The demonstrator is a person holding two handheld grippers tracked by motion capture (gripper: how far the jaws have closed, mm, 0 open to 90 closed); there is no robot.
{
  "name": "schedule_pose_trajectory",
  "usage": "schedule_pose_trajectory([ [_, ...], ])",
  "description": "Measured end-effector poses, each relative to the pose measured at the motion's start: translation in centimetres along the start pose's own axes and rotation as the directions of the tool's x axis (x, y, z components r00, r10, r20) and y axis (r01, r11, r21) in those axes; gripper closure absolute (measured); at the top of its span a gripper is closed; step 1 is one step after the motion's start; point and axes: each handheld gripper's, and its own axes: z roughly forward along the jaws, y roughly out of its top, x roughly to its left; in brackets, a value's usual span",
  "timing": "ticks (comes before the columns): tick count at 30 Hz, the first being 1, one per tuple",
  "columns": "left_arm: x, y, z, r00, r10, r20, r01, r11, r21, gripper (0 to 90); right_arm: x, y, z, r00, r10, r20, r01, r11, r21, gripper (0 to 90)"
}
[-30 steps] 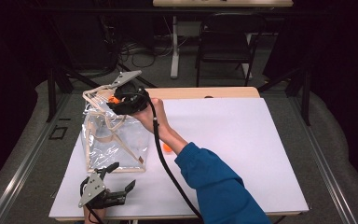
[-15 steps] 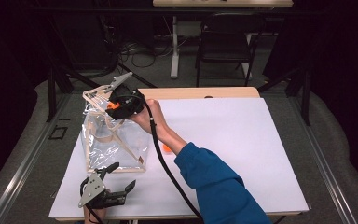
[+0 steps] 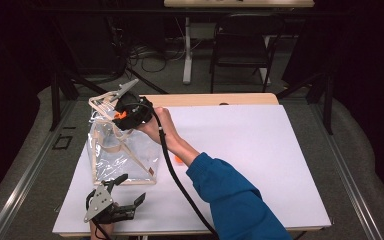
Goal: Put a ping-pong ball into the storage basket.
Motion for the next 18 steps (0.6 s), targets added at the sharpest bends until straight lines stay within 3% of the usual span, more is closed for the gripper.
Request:
schedule_pose_trajectory([
  [5,0.0,0.0,0.0,1.0000,0.001,-0.001,-0.001,1.0000,0.000,15.8,-0.1,-0.1,-0.1,1.0000,0.009,0.001,-0.009,1.000,0.006,49.5],
  [8,0.0,0.0,0.0,1.0000,0.000,0.001,0.000,1.0000,-0.001,15.8,-0.2,-0.1,-0.1,0.9999,0.013,-0.002,-0.013,1.000,0.010,40.4],
  [9,0.0,0.0,-0.1,1.0000,-0.002,-0.001,0.002,1.0000,-0.001,15.8,-0.2,-0.2,-0.2,0.9998,0.018,-0.001,-0.018,1.000,0.012,32.7],
  [11,0.0,0.0,-0.1,1.0000,-0.004,-0.003,0.004,1.0000,-0.001,15.8,-0.2,-0.2,-0.3,0.9998,0.020,-0.004,-0.020,1.000,0.008,28.4],
  [14,0.0,0.0,-0.1,1.0000,-0.001,-0.002,0.001,1.0000,-0.001,15.8,-0.4,-0.6,-1.1,0.9992,0.036,-0.016,-0.037,0.999,-0.027,15.9],
  [18,0.0,0.0,-0.1,1.0000,0.001,-0.002,-0.001,1.0000,0.000,15.8,-0.5,-0.8,-1.9,0.9989,0.037,-0.029,-0.038,0.998,-0.050,14.0],
])
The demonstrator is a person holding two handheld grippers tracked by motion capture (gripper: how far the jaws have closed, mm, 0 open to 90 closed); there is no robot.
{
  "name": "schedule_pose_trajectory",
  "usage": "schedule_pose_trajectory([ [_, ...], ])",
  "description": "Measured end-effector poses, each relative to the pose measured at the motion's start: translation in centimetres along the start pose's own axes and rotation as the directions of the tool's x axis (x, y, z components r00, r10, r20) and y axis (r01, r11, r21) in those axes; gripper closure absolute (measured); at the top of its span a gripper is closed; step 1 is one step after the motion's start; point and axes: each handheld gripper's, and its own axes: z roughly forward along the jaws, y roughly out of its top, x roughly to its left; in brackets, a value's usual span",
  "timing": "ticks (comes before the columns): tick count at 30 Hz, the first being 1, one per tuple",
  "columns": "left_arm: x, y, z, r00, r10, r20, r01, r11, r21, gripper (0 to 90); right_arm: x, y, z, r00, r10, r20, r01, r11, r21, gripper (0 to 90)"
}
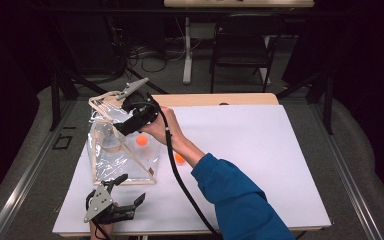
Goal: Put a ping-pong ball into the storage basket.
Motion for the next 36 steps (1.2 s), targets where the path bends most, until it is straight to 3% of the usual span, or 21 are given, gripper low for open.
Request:
schedule_pose_trajectory([
  [7,-0.1,0.0,0.1,1.0000,0.002,0.002,-0.002,1.0000,0.002,15.8,-0.4,-0.9,-2.1,0.9989,0.010,-0.046,-0.012,0.999,-0.034,8.5],
  [15,-0.1,0.0,0.1,1.0000,0.000,0.001,0.000,1.0000,0.001,15.8,-0.5,-1.6,-3.8,0.9984,0.004,-0.056,-0.007,0.999,-0.048,6.1],
  [36,-0.1,0.0,0.0,1.0000,0.008,0.002,-0.008,1.0000,0.005,15.8,-0.5,-4.6,-6.7,0.9997,0.004,-0.024,-0.006,0.999,-0.048,4.2],
])
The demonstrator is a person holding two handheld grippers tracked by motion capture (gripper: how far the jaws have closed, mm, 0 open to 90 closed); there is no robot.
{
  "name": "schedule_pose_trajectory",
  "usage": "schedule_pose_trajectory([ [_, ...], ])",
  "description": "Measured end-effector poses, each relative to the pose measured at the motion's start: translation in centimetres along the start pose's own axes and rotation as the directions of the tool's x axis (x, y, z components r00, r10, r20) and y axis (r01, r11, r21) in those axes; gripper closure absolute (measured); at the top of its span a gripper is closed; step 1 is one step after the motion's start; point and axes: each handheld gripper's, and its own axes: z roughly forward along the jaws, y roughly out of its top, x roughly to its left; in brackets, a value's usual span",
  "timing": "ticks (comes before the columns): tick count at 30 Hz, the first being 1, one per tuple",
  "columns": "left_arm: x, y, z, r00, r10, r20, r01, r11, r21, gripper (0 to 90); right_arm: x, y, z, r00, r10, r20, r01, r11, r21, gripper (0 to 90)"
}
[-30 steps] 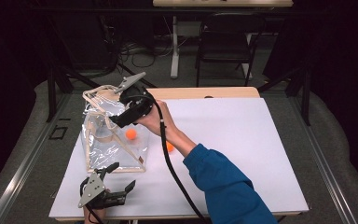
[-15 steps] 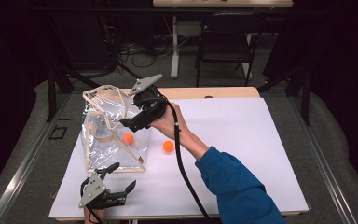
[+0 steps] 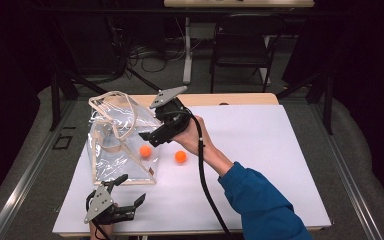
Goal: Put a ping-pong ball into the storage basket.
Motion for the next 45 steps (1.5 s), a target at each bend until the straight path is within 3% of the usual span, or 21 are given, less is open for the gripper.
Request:
schedule_pose_trajectory([
  [45,0.0,0.0,-0.1,1.0000,-0.004,-0.005,0.004,1.0000,-0.002,15.8,-0.1,-7.3,-2.1,0.9992,0.031,0.024,-0.033,0.995,0.096,3.1],
])
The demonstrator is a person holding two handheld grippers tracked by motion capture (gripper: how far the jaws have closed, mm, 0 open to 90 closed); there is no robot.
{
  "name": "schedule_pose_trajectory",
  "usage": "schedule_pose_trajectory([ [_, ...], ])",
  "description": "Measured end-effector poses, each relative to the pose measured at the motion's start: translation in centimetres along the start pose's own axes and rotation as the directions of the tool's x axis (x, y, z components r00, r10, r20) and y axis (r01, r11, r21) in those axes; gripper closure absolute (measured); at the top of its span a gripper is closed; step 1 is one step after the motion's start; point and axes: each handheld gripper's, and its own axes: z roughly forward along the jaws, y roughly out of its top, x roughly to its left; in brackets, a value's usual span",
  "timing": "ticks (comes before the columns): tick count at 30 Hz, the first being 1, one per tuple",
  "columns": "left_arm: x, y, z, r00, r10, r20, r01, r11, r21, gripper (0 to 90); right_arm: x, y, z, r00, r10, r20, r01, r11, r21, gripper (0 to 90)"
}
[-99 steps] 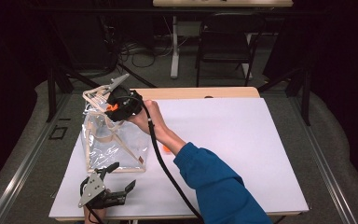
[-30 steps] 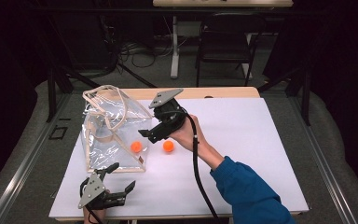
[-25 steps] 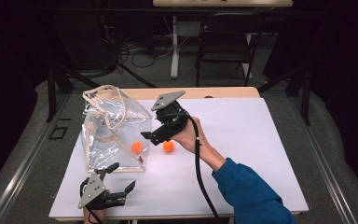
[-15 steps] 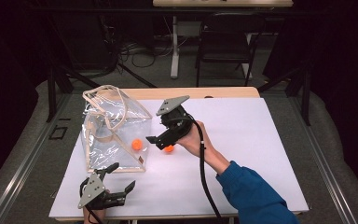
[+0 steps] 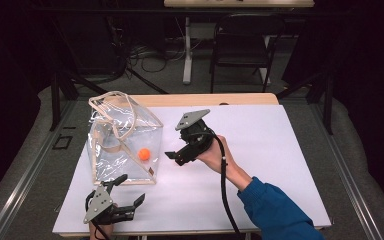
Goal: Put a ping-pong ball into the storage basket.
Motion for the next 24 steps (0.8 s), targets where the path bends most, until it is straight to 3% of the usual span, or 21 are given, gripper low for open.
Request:
schedule_pose_trajectory([
  [24,0.0,0.0,-0.2,1.0000,0.008,-0.006,-0.008,1.0000,-0.006,15.8,-0.9,-3.3,-0.6,0.9989,0.035,0.033,-0.036,0.999,0.031,2.7],
])
